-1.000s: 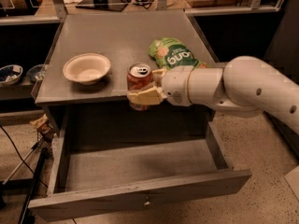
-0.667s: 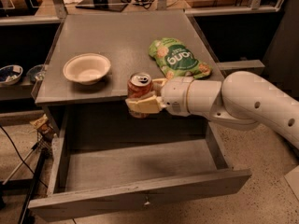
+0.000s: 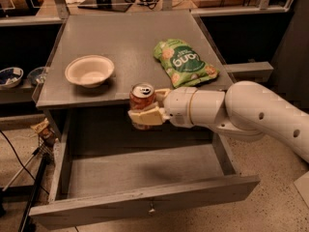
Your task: Place coke can into top drawer
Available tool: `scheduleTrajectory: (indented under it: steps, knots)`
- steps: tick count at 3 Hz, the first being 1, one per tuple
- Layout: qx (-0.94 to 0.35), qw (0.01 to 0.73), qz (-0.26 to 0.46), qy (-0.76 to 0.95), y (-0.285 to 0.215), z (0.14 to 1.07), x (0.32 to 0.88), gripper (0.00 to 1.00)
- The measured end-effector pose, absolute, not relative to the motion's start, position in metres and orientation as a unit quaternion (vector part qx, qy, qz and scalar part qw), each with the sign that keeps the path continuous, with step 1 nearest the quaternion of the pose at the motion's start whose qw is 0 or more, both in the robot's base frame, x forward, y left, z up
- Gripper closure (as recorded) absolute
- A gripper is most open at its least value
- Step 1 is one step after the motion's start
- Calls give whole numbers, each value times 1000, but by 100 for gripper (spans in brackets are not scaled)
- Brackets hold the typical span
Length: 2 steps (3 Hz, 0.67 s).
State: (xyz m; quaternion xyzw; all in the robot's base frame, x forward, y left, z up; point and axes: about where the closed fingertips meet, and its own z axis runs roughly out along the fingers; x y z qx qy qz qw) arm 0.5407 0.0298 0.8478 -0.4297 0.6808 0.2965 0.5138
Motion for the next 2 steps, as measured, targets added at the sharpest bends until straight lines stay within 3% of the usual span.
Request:
scheduleTrajectory:
  steps: [2]
  knots:
    - [-440,491,309,686,46,816,535,100]
